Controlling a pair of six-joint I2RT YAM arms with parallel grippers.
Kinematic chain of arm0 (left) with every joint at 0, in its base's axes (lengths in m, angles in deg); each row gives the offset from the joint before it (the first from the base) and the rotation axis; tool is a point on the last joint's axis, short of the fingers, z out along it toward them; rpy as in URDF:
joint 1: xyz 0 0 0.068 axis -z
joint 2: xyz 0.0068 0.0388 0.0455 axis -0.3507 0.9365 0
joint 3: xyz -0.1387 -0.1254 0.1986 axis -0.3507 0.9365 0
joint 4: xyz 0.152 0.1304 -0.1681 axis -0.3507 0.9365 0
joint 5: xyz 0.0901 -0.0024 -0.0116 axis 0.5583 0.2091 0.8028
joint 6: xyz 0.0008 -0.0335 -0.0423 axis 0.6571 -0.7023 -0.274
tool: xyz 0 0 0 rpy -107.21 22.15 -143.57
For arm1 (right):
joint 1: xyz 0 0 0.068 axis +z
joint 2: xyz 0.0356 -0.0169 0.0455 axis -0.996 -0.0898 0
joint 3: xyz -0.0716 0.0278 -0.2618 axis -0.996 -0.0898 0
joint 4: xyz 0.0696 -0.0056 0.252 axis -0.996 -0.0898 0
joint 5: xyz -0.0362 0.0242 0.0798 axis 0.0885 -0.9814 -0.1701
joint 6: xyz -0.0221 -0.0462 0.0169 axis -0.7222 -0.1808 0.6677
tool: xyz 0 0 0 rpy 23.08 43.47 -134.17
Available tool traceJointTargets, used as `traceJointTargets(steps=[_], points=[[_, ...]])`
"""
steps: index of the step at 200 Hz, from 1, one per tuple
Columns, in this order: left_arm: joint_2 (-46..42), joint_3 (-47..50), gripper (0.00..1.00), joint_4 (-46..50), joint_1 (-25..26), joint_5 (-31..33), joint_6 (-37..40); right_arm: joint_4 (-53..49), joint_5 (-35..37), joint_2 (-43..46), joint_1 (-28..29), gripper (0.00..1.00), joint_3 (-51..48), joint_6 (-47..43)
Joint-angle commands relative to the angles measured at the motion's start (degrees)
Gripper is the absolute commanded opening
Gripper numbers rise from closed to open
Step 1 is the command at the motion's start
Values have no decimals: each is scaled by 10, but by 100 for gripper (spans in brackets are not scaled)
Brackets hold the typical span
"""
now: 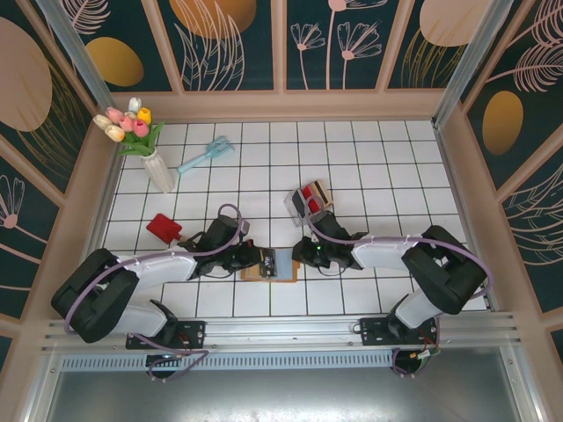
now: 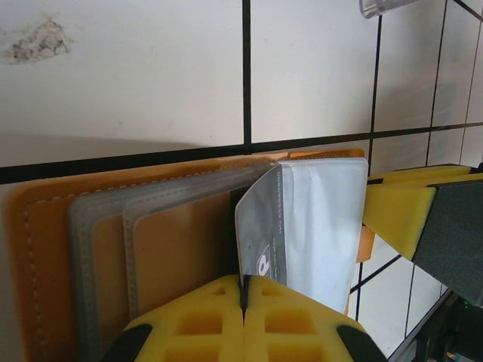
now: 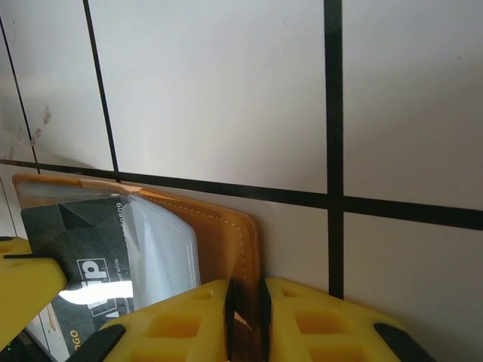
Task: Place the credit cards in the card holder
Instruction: Insert the credit card into the card slot.
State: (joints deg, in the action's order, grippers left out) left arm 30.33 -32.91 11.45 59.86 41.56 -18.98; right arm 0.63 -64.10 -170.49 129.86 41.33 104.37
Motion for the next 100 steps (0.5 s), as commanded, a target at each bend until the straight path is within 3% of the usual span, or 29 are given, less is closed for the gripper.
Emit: traceJointTargets(steps=[1,49,100], points=[[16,-10,2,43,3,-15,23,-3,0,-15,9,20,12,-2],[47,-26,3,12,3,-69,38,-2,-2,-21,10,20,15,-2],[80,-49,10,-1,3,-72,38,4,-7,-23,11,20,17,-2]])
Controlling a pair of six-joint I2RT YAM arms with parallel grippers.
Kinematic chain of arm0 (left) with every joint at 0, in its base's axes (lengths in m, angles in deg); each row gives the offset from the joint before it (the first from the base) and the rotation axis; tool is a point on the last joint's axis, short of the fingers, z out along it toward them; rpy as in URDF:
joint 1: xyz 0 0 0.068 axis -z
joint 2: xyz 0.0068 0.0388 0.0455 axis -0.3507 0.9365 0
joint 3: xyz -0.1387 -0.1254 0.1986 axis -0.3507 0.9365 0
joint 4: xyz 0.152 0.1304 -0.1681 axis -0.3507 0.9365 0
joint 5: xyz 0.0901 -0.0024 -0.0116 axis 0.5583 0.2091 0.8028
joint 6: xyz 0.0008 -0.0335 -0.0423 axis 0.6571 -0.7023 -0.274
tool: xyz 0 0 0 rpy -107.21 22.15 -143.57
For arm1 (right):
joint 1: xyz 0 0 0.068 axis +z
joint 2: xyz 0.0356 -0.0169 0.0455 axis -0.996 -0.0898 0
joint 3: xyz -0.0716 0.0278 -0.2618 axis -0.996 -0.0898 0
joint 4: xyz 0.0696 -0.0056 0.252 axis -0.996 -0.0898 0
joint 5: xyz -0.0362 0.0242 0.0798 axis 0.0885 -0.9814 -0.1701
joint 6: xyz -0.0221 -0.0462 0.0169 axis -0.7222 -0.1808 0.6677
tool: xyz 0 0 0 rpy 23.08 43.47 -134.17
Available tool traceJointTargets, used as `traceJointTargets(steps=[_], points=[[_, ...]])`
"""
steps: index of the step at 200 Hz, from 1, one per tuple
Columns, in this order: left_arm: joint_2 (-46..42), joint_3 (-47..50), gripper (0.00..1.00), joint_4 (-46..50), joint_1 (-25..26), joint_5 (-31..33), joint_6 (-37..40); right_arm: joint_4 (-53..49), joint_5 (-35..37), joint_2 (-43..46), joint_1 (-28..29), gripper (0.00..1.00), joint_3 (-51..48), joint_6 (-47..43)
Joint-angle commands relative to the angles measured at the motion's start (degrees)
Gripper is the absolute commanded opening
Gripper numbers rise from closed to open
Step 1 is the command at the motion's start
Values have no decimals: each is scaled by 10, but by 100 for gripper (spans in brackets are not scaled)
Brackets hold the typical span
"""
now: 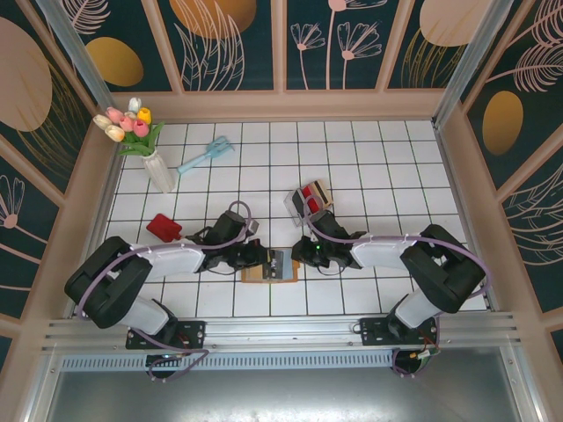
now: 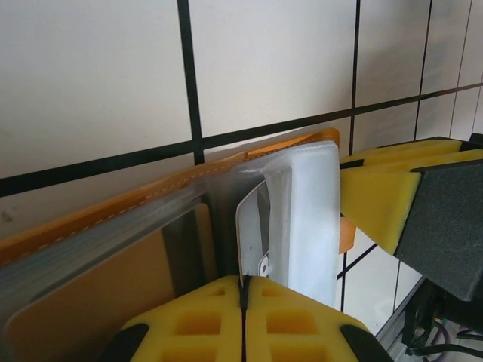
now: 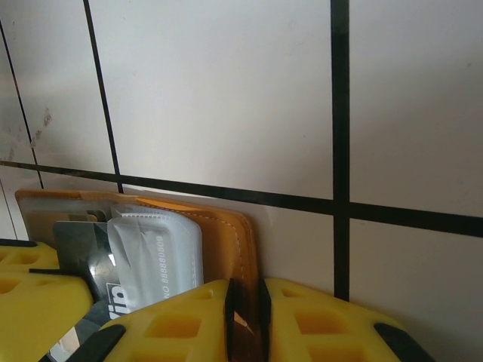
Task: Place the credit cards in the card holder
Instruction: Insert the credit card into the card slot.
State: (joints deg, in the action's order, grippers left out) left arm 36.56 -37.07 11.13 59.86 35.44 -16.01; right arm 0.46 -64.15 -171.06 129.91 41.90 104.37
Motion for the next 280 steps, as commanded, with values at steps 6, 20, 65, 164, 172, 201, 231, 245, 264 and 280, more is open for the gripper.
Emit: traceJointTargets(steps=[6,20,65,164,172,201,231,245,264,280], points=[[19,-10,10,1,2,-13,7,5,-7,-18,11,20,11,-2],[16,-5,13,-11,3,-15,-4,4,-7,-15,12,20,10,-1],[7,30,7,-83,3,-3,-82,9,-3,-1,12,20,-5,8],[-37,93,20,-178,7,39,-171,-20,20,27,12,26,-15,9],[-54,89,24,-144,7,55,-157,-33,31,34,12,29,-13,5],[-86,79,33,-68,7,74,-115,-48,38,54,11,33,-12,-1],[-67,72,34,-68,7,46,-104,-34,13,50,12,34,-12,-5],[-66,64,35,-46,7,58,-94,-33,11,49,14,33,-11,-3],[-68,55,35,-29,7,62,-87,-37,11,48,14,31,-10,-6],[-61,48,35,-21,8,60,-80,-37,12,47,14,30,-9,-8]])
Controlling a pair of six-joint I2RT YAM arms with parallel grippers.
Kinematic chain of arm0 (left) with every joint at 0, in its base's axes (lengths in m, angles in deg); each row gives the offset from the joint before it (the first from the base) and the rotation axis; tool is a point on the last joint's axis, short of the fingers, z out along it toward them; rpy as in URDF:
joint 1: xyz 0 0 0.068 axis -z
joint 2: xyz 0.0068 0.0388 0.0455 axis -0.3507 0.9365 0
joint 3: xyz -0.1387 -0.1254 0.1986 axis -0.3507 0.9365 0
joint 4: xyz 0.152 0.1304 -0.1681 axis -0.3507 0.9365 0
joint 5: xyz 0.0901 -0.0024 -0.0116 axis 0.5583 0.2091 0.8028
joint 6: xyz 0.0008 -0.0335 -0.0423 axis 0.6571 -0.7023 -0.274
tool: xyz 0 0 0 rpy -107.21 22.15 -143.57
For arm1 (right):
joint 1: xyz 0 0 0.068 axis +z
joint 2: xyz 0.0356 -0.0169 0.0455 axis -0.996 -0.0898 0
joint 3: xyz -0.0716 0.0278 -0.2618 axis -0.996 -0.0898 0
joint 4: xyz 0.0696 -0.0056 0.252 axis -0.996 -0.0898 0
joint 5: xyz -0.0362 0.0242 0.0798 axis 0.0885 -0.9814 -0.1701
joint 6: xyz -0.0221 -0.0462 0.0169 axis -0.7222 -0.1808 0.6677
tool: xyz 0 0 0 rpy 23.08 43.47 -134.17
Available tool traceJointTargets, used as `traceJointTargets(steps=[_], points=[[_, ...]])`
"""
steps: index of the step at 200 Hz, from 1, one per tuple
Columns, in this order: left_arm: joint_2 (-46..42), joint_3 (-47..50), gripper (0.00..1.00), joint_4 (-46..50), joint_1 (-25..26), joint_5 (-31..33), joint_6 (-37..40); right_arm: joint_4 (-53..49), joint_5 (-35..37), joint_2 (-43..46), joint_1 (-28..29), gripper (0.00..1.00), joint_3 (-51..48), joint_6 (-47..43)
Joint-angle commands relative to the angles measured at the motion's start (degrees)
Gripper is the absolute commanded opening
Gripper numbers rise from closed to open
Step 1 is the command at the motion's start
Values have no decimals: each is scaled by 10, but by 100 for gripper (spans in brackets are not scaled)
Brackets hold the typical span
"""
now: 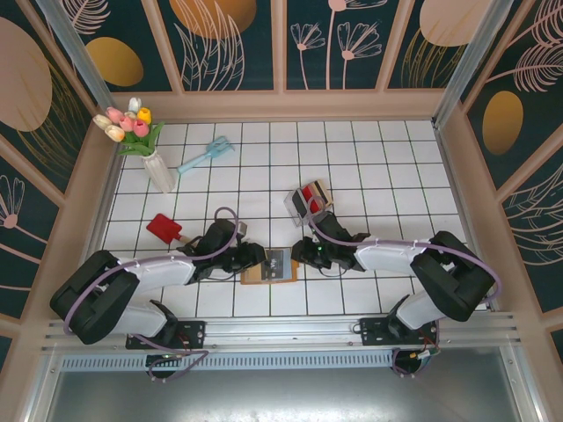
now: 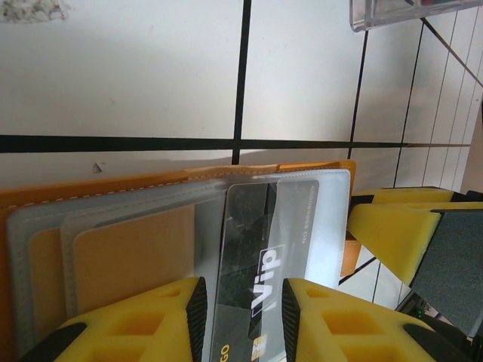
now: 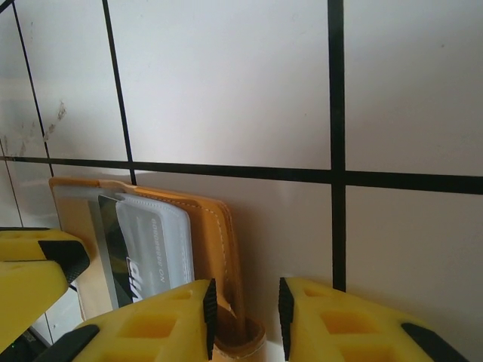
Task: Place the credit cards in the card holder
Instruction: Insert the credit card into the card slot.
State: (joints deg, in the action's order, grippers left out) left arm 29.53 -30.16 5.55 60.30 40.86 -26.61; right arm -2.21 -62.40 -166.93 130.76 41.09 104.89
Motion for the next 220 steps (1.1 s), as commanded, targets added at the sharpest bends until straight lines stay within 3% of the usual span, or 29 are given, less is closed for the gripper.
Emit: traceJointTargets(steps=[1,26,95,170,220], points=[[10,-22,35,36,4,6,27,-11,-6,5,6,30,-1,-13],[21,-32,30,45,6,3,33,-7,-7,1,6,28,-3,-11],[54,-69,32,101,27,47,47,0,-15,-8,7,28,-3,-11],[95,-108,30,126,56,48,68,23,-32,-32,12,21,-2,-10],[94,-124,28,107,68,35,71,17,-24,-34,13,22,-1,-9]])
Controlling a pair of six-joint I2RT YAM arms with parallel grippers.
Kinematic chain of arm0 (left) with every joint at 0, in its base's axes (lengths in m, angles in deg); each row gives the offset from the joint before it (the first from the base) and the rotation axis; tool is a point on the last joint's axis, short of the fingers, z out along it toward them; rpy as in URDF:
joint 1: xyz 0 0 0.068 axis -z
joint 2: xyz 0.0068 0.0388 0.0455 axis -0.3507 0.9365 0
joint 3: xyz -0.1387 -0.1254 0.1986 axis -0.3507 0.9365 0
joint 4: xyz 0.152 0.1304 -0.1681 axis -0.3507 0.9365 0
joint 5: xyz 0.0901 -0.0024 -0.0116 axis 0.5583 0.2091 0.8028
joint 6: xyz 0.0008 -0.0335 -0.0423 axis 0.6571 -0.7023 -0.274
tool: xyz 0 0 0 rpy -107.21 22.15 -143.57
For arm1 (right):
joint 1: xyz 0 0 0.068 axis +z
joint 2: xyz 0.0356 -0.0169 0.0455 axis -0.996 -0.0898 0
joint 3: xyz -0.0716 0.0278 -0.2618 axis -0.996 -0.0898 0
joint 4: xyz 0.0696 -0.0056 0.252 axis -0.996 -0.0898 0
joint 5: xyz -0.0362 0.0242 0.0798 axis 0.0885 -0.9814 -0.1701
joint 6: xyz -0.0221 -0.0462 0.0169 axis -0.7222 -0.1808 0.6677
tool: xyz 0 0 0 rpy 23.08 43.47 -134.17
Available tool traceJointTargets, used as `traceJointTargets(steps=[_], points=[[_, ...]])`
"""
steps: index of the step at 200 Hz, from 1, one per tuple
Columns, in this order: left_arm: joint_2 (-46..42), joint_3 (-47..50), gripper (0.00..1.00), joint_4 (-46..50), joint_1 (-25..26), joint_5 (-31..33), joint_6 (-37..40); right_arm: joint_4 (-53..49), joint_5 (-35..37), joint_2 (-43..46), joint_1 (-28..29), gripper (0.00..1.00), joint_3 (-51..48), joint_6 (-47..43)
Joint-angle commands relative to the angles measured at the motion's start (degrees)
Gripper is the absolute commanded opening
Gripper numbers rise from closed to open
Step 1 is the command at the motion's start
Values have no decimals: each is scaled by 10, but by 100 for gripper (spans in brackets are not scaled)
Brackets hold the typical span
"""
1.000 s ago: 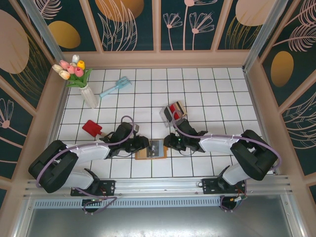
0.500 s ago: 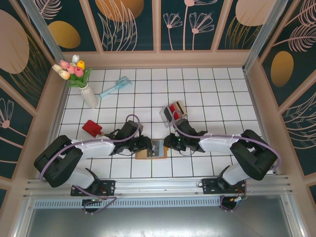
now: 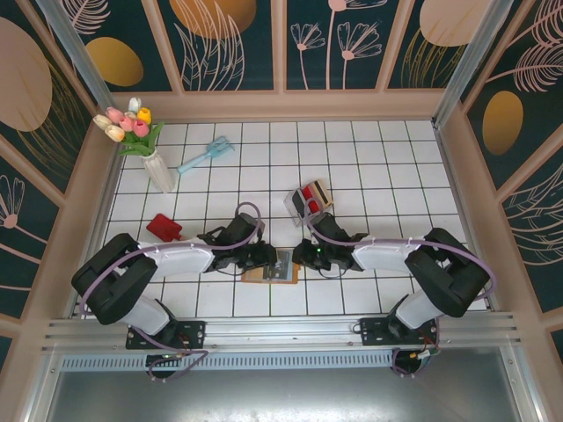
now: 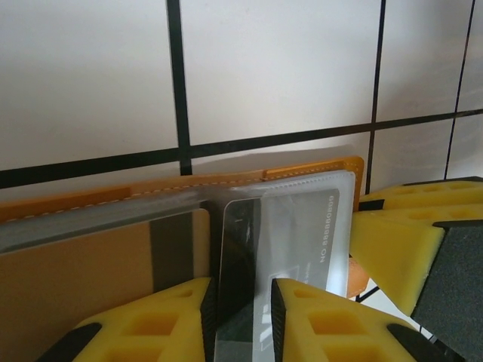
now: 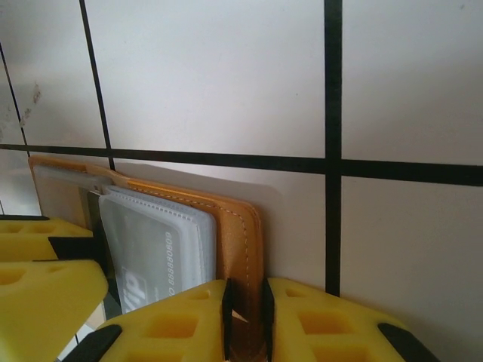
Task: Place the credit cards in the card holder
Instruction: Insert the credit card into the card slot, then flip over the card slot in the card holder.
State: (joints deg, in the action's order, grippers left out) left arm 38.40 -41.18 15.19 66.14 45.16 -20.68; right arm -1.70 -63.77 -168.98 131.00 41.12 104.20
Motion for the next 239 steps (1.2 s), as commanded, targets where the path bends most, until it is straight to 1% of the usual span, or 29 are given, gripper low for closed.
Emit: traceJointTargets(steps=[1,45,89,102,131,154,164,178,193,215,239], points=[[4,-14,28,10,10,-8,12,11,-10,-13,11,22,-1,-2],[29,-20,28,-14,12,-61,-1,12,-7,-13,11,22,-4,-2],[16,-15,31,-26,12,-61,-4,2,8,-4,10,24,-2,-3],[-1,-16,36,-7,12,-35,-5,-27,37,4,10,28,7,-8],[-53,-27,39,78,12,86,11,-115,123,35,10,34,38,-21],[-87,-32,43,127,11,154,17,-152,156,68,10,35,46,-30],[-96,-33,47,142,11,172,21,-145,143,80,9,35,42,-40],[-103,-33,51,161,6,186,27,-118,96,86,10,38,36,-51],[-106,-31,52,177,-3,194,35,-109,80,80,17,39,39,-44],[-118,-14,56,160,-22,167,41,-102,80,70,26,38,46,-44],[-129,6,56,144,-44,147,38,-91,43,56,34,34,64,-61]])
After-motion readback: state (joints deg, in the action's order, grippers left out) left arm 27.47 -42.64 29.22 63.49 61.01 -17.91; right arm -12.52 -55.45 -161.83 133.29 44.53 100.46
